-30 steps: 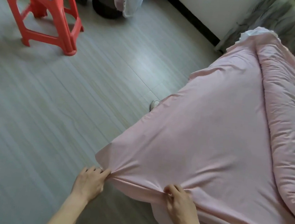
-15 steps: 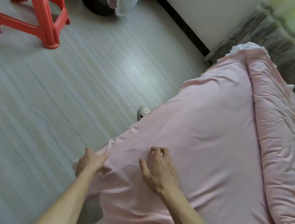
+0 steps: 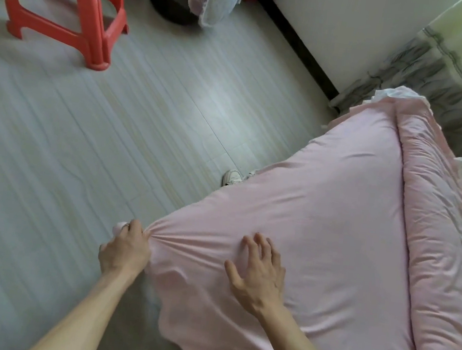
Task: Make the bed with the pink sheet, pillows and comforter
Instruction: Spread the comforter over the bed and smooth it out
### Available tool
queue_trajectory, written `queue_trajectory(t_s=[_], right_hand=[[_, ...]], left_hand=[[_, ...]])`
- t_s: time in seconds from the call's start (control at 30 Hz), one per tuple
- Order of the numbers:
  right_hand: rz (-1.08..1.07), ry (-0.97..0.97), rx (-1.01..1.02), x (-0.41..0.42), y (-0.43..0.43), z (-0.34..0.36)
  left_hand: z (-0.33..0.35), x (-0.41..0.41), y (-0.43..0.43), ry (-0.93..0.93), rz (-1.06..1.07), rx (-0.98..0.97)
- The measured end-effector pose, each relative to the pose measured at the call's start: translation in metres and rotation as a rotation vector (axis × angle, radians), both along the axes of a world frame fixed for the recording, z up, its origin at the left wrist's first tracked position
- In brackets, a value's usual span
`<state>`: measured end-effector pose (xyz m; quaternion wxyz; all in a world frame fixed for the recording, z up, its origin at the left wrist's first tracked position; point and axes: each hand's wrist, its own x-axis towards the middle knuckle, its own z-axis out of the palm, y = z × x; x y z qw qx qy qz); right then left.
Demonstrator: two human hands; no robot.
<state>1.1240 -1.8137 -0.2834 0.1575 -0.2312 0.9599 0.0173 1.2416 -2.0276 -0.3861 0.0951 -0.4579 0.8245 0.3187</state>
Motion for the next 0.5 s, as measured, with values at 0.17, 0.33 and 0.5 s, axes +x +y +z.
queue_trajectory(t_s=[0.17,0.33,0.5], right_hand=[[0.027,0.003,-0.023,0.012,0.032,-0.01],[0.029,0.042,-0.12,0.053,0.084,-0.025],[-0.093,0.085,-0.069,0.102,0.143,-0.027]], left_hand=[[-0.005,-0.016,0.013,-0.121,0.048,0.134],[0.016,-0.005,0.067,0.27,-0.087,0.044],[0.027,0.03,0.134,0.257,-0.171,0.162]])
